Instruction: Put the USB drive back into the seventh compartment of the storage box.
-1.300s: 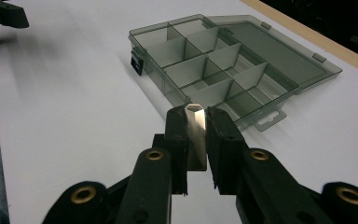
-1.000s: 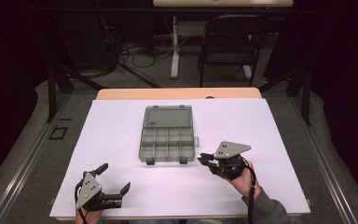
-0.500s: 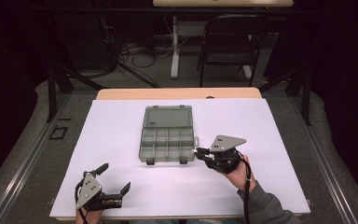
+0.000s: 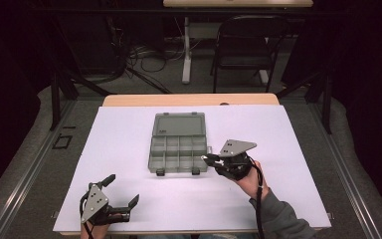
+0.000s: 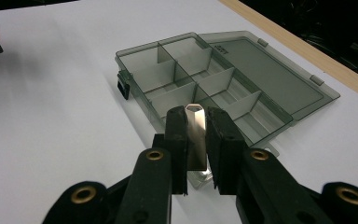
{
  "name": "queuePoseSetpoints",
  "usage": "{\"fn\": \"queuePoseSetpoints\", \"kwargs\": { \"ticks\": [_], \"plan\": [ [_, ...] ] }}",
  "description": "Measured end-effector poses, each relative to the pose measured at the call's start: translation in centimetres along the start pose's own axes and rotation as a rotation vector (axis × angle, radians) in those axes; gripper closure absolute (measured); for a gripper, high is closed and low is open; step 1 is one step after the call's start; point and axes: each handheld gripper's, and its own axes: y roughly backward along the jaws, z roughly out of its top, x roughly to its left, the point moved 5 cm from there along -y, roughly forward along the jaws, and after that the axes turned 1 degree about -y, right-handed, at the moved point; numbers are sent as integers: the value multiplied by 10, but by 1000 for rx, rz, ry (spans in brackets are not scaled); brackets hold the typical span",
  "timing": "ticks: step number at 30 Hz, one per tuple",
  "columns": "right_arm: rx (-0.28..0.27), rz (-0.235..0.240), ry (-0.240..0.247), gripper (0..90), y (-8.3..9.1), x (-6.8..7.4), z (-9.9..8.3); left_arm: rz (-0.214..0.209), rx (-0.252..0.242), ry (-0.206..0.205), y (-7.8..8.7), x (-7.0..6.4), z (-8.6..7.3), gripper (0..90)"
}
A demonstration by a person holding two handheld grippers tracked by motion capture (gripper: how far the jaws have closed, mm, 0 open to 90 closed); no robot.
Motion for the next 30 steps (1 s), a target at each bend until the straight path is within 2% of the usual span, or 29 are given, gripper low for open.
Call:
{"fn": "queuePoseSetpoints", "kwargs": {
  "ticks": [30],
  "plan": [
    [24,8,25,795,-27,2,23,5,-6,0,0,0,0,1]
  ]
}}
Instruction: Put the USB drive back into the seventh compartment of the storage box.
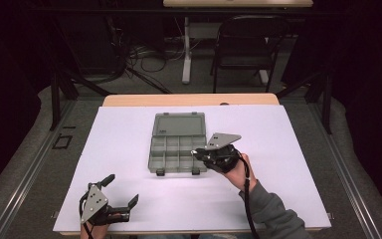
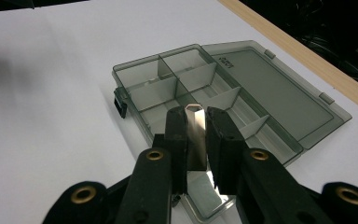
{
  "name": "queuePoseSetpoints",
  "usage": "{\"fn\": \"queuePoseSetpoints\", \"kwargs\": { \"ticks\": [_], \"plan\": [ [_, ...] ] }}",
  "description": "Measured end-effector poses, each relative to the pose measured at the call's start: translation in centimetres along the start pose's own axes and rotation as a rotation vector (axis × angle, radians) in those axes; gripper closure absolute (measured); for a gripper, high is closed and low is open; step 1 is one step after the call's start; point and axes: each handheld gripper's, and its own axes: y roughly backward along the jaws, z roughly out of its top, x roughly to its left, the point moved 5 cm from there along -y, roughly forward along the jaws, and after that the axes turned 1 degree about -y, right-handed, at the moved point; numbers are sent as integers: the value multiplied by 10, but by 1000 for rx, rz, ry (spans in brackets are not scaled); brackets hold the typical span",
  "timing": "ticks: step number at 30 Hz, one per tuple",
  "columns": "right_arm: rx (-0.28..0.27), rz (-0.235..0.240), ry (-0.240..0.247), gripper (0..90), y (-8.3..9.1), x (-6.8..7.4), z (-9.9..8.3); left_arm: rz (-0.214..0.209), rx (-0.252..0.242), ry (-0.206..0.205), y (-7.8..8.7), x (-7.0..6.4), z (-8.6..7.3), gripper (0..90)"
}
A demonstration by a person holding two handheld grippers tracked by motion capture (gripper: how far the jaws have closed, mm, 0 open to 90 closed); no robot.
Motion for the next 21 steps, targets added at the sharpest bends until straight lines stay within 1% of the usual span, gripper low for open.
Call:
{"fn": "queuePoseSetpoints", "kwargs": {
  "ticks": [21],
  "plan": [
    [43,2,-5,795,-22,1,9,0,-5,-1,0,1,0,1]
  ]
}}
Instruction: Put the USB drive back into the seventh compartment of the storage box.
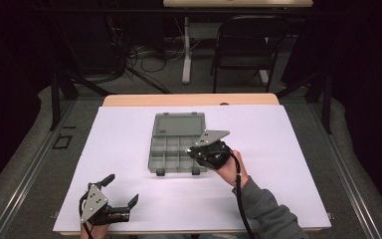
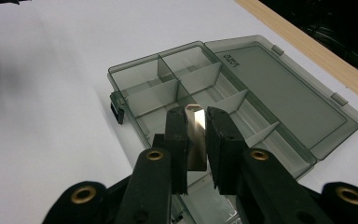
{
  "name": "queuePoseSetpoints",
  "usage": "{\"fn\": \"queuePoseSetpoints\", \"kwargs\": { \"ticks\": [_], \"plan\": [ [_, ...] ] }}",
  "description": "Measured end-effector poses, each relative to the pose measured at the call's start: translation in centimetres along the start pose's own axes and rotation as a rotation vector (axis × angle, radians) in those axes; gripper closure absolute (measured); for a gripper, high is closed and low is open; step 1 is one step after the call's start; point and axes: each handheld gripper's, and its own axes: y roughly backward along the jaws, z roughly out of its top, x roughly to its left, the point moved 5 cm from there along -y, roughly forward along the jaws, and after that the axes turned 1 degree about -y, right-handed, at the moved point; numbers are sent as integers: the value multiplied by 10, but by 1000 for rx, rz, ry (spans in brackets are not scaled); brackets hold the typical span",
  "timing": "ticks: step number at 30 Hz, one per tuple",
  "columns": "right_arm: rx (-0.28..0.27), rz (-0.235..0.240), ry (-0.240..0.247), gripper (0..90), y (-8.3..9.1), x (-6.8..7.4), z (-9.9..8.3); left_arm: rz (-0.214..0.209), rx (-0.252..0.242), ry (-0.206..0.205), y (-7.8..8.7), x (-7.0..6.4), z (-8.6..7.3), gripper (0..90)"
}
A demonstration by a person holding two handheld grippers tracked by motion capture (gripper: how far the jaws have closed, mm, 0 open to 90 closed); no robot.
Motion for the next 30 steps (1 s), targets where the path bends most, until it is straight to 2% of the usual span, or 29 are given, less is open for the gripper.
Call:
{"fn": "queuePoseSetpoints", "kwargs": {
  "ticks": [20,30],
  "plan": [
    [32,2,4,794,-10,0,8,0,1,-3,0,0,0,1],
    [63,6,-12,794,-21,-2,8,1,1,-2,0,0,0,1]
  ]
}}
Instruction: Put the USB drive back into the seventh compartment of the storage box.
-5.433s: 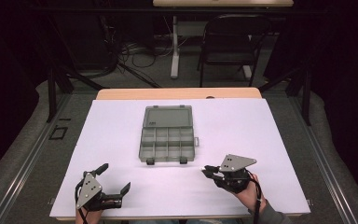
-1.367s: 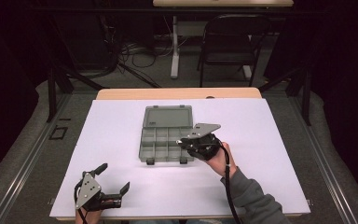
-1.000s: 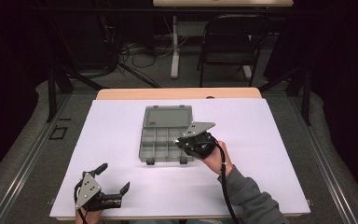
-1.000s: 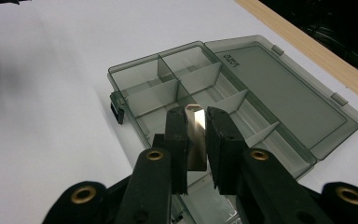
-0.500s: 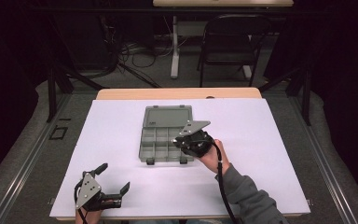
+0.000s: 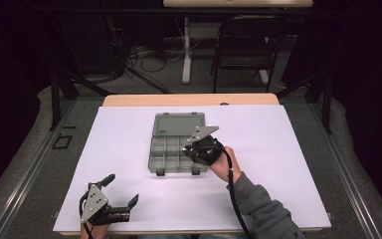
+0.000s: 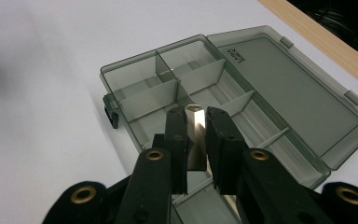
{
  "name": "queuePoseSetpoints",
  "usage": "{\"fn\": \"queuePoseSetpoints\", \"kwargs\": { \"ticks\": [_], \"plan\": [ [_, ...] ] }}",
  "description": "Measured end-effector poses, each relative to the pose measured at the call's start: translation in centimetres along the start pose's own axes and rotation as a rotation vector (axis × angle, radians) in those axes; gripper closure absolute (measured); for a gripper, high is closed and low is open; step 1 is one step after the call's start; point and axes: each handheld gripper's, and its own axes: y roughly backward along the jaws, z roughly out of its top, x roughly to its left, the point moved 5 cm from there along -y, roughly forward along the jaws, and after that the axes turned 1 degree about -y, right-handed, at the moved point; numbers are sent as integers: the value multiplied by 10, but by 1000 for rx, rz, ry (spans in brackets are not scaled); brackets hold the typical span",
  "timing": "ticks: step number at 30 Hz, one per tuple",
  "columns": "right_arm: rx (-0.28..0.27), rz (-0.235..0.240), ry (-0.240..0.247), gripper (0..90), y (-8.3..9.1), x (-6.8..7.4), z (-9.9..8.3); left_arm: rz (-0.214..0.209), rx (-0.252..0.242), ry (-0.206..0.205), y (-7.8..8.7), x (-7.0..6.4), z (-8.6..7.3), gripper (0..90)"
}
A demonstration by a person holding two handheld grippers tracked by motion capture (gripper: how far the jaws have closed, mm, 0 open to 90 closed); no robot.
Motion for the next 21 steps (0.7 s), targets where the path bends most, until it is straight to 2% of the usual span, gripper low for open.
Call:
{"fn": "queuePoseSetpoints", "kwargs": {
  "ticks": [21],
  "plan": [
    [43,-19,-19,794,-13,-5,5,5,-5,4,1,0,1,1]
  ]
}}
